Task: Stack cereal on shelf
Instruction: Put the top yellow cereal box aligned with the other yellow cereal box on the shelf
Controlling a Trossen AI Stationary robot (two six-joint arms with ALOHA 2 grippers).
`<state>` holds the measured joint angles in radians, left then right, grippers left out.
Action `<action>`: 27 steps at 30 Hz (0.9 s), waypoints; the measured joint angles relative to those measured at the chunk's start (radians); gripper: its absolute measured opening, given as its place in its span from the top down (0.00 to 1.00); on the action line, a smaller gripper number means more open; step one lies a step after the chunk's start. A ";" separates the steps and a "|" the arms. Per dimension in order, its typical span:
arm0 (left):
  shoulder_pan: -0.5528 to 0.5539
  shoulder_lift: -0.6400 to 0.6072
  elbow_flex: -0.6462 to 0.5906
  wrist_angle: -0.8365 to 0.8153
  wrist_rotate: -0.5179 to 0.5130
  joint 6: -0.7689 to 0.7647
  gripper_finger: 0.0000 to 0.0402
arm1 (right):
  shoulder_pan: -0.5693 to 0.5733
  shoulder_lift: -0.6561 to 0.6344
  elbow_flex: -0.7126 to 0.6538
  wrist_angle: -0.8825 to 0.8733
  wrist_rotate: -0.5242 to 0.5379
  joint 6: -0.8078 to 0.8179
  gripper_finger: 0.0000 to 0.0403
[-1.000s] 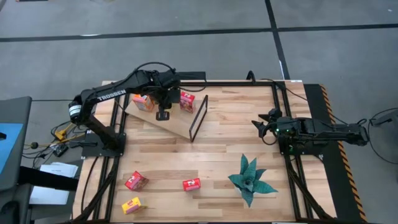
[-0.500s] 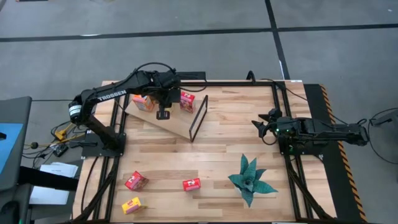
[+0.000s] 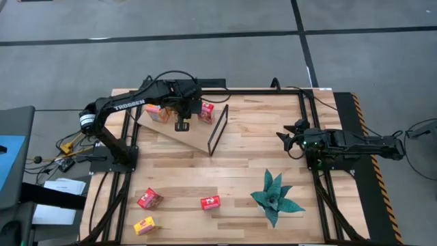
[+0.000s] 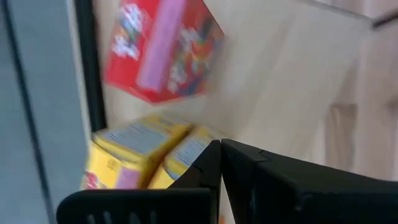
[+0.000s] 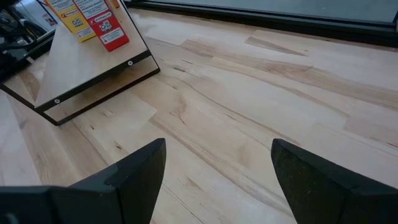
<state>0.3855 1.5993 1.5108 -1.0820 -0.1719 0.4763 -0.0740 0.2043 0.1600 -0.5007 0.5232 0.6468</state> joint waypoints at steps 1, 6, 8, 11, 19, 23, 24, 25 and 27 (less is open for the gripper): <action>-0.004 0.000 0.001 0.013 -0.002 -0.003 1.00 | 0.000 0.000 0.000 0.000 0.000 0.000 0.21; -0.005 0.006 0.002 -0.001 0.003 0.000 1.00 | 0.000 0.000 0.000 0.002 0.000 0.000 0.21; -0.005 0.008 0.002 -0.002 0.000 0.001 1.00 | 0.000 0.000 0.000 0.002 0.000 0.000 0.21; -0.003 0.008 0.002 -0.002 -0.035 0.012 1.00 | 0.000 0.000 0.000 0.002 0.000 -0.001 0.21; 0.014 0.008 0.002 -0.011 -0.054 0.016 1.00 | 0.000 0.000 0.000 0.001 0.000 -0.002 0.21; 0.021 0.008 0.002 -0.012 -0.062 0.016 1.00 | 0.000 0.000 0.000 0.000 0.000 -0.004 0.21; 0.021 0.008 0.002 -0.012 -0.067 0.015 1.00 | 0.000 0.000 0.000 0.000 0.000 -0.004 0.21; 0.021 0.008 0.002 -0.011 -0.080 0.013 1.00 | 0.000 0.000 0.000 0.000 0.000 -0.004 0.21; 0.019 0.008 0.002 -0.008 -0.116 0.008 1.00 | 0.000 0.000 0.000 0.000 0.000 -0.004 0.21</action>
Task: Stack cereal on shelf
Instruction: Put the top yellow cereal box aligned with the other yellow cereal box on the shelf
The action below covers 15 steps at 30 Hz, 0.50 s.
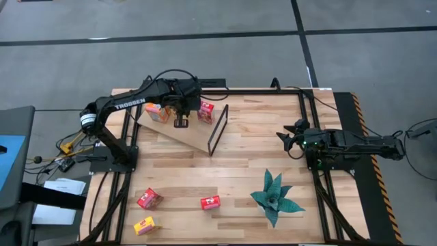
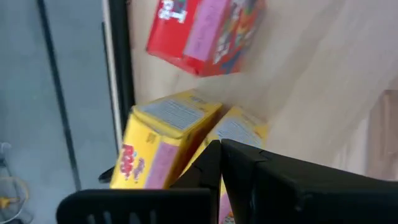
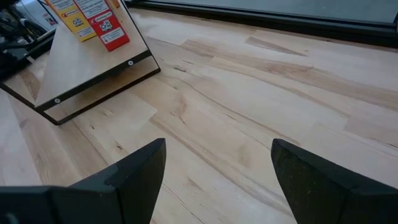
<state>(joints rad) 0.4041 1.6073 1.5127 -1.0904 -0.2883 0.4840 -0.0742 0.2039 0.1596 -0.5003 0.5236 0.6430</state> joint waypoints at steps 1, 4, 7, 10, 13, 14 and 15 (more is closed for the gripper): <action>-0.005 0.000 0.000 0.005 -0.006 -0.006 1.00 | 0.000 0.000 0.000 0.000 0.000 0.000 0.21; -0.012 -0.001 0.012 0.012 0.070 -0.007 1.00 | 0.000 0.000 0.000 0.000 0.000 0.000 0.21; -0.014 -0.002 -0.003 0.008 0.106 -0.009 1.00 | 0.000 0.000 0.000 0.000 0.000 0.000 0.21; -0.012 -0.001 -0.028 0.009 0.142 -0.009 1.00 | 0.000 0.000 0.000 0.000 0.000 0.000 0.21; -0.013 -0.001 -0.032 0.013 0.103 -0.010 1.00 | 0.000 0.000 0.000 0.000 0.000 0.001 0.21; -0.013 -0.001 -0.032 0.021 0.096 -0.009 1.00 | 0.000 0.000 0.000 0.000 0.000 0.001 0.21; -0.013 -0.001 -0.032 0.028 0.093 -0.009 1.00 | 0.000 0.000 0.000 0.000 0.000 0.001 0.21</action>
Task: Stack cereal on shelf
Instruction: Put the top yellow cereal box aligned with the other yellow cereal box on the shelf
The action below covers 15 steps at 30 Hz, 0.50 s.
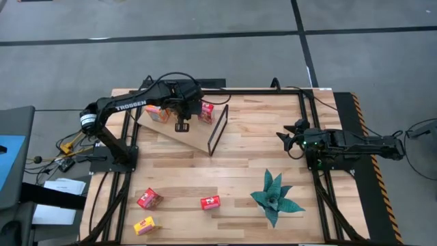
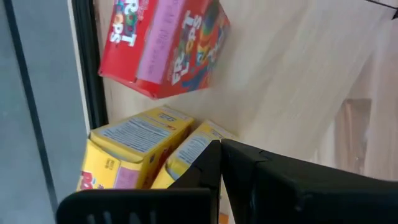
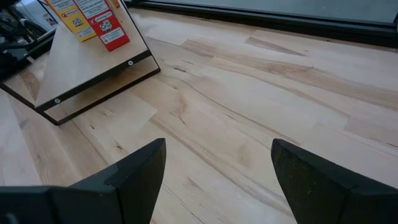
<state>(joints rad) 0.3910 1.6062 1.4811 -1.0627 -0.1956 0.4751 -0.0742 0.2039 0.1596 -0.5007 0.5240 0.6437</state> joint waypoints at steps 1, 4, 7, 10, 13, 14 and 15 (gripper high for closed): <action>0.001 0.000 0.000 0.001 -0.001 0.001 1.00 | 0.000 0.000 0.000 0.000 0.000 0.000 0.21; 0.009 0.000 0.000 -0.002 -0.001 0.010 1.00 | 0.000 0.000 0.000 0.000 0.000 0.000 0.21; 0.015 0.000 0.000 0.004 -0.012 0.020 1.00 | 0.000 0.000 0.000 0.000 0.000 0.000 0.21; 0.025 0.000 0.000 0.003 -0.022 0.020 1.00 | 0.000 0.000 0.000 0.000 0.000 0.000 0.21; 0.033 0.000 0.000 0.001 -0.026 0.020 1.00 | 0.000 0.000 0.000 0.000 0.000 0.001 0.21; 0.035 0.000 0.000 0.002 -0.029 0.020 1.00 | 0.000 0.000 0.000 0.000 0.000 0.001 0.21; 0.036 0.000 0.000 0.002 -0.036 0.019 1.00 | 0.000 0.000 0.000 0.000 0.000 0.002 0.21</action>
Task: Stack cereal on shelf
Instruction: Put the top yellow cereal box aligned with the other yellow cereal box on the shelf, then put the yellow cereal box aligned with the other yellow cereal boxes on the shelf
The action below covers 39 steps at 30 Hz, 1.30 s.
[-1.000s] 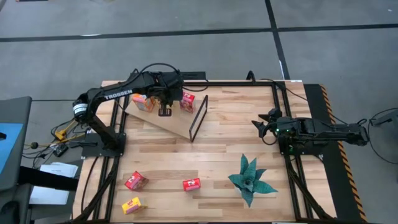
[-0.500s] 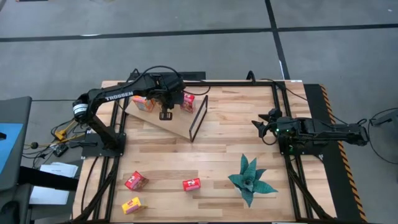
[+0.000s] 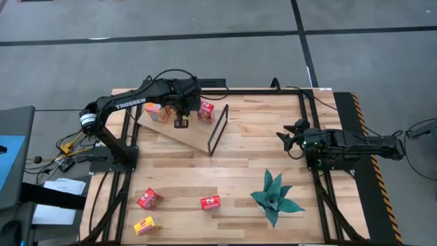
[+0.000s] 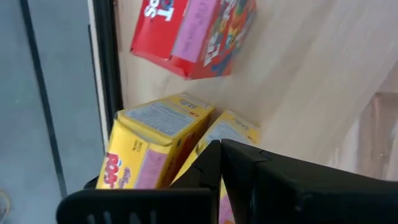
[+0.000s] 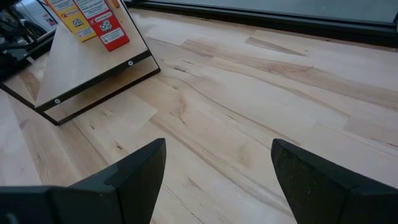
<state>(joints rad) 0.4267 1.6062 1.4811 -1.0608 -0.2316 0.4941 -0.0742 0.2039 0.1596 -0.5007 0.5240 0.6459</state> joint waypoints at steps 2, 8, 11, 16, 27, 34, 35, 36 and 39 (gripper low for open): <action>0.000 0.000 0.000 0.000 -0.025 0.000 1.00 | 0.000 0.000 0.000 0.000 0.000 0.000 0.21; -0.008 0.000 0.000 0.003 -0.056 -0.005 1.00 | 0.000 0.000 0.000 0.000 0.000 0.000 0.21; -0.015 0.000 0.000 0.004 -0.056 -0.005 1.00 | 0.000 0.000 0.000 0.000 0.000 0.000 0.21; -0.024 0.000 0.000 0.005 -0.053 -0.009 1.00 | 0.000 0.000 0.000 0.000 0.000 0.000 0.21; -0.124 0.000 0.216 -0.248 0.131 -0.218 1.00 | 0.000 0.000 0.000 0.000 0.000 -0.003 0.21; -0.259 -0.007 0.279 -0.432 0.451 -0.492 0.86 | 0.000 0.000 0.000 0.000 0.000 -0.003 0.21; -0.292 -0.006 0.278 -0.453 0.474 -0.532 0.83 | 0.000 0.000 0.000 0.000 0.000 -0.003 0.21; -0.326 -0.006 0.278 -0.469 0.494 -0.570 0.79 | 0.000 0.000 0.000 0.000 0.000 -0.003 0.21; -0.448 -0.007 0.265 -0.468 0.556 -0.683 0.67 | 0.000 0.000 0.000 0.000 0.000 -0.003 0.21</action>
<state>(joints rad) -0.0216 1.5997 1.7462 -1.5290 0.3246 -0.1889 -0.0742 0.2035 0.1596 -0.5007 0.5240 0.6434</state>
